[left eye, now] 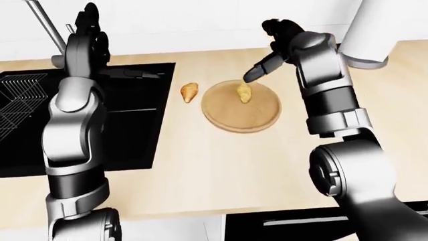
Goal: Place the pastries on the plates.
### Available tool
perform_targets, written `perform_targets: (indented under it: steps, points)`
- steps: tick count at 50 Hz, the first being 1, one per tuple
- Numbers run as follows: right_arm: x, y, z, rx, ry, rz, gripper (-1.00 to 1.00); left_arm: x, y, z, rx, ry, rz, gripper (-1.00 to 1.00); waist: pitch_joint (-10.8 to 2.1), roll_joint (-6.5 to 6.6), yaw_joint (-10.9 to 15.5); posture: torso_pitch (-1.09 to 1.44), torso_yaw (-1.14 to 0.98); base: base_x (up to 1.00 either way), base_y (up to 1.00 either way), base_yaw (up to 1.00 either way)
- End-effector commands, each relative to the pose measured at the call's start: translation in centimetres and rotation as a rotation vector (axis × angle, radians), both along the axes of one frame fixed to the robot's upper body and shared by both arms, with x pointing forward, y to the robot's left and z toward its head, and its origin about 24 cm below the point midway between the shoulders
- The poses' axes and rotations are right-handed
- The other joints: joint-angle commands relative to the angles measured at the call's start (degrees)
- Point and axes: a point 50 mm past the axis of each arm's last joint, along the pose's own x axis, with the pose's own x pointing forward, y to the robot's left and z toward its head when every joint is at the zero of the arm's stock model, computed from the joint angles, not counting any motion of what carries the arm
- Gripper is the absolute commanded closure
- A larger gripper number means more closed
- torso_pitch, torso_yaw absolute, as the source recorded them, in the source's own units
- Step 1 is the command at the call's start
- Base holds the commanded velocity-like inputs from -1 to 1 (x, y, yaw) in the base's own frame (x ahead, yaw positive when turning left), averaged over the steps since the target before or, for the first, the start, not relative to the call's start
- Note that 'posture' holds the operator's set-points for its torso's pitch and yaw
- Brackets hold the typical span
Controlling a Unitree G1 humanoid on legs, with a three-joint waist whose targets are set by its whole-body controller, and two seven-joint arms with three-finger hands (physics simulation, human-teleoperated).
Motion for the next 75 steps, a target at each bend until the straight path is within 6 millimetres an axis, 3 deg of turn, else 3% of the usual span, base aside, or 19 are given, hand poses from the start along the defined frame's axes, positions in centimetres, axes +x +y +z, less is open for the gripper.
perform_targets:
  steps: [1,8,13,23,35,42,50,67,75]
  points:
    - [-0.8,-0.7,4.0,0.018,-0.166,-0.041,-1.00,-0.1,-0.1,2.8,0.014,-0.096,-0.015,-1.00,-2.00,0.17,-0.1,0.00,0.00,0.00,0.00,0.00]
    - [-2.4,-2.5,6.6,0.061,-0.253,-0.107,-1.00,3.5,-1.0,4.6,0.063,-0.054,-0.102,-1.00,-1.81,-0.49,0.4,0.00,0.00,0.00,0.00,0.00]
    - [-3.5,-3.4,7.3,0.079,-0.276,-0.123,-1.00,6.3,-1.3,4.2,0.104,0.021,-0.109,-1.00,-1.80,-0.96,0.6,0.00,0.00,0.00,0.00,0.00]
    - [-4.2,-3.2,7.9,0.084,-0.292,-0.114,-1.00,8.5,-2.4,3.0,0.174,0.108,-0.149,-1.00,-2.06,-1.52,0.4,0.00,0.00,0.00,0.00,0.00]
    - [-4.6,-3.3,8.5,0.092,-0.315,-0.118,-1.00,9.3,-3.6,1.4,0.197,0.150,-0.133,-1.00,-2.20,-1.63,0.3,0.00,0.00,0.00,0.00,0.00]
    - [-5.0,-4.3,10.3,0.140,-0.399,-0.188,-1.00,9.6,-4.9,-0.6,0.149,0.157,-0.146,-1.00,-2.22,-1.67,0.4,0.00,0.00,0.00,0.00,0.00]
    - [-5.6,-4.9,11.0,0.162,-0.434,-0.219,-1.00,9.7,-6.0,-2.1,0.059,0.156,-0.140,-1.00,-2.19,-1.97,0.4,0.00,0.00,0.00,0.00,0.00]
    - [-6.5,-5.8,11.7,0.190,-0.459,-0.244,-1.00,9.7,-6.5,-2.6,0.027,0.114,-0.024,-1.00,-2.14,-2.08,0.4,0.00,0.00,0.00,0.00,0.00]
    - [-7.3,-6.4,12.0,0.199,-0.470,-0.259,-1.00,9.8,-6.8,-1.9,0.053,0.112,-0.049,-1.00,-1.14,-2.20,0.5,0.04,0.00,0.00,0.00,0.00]
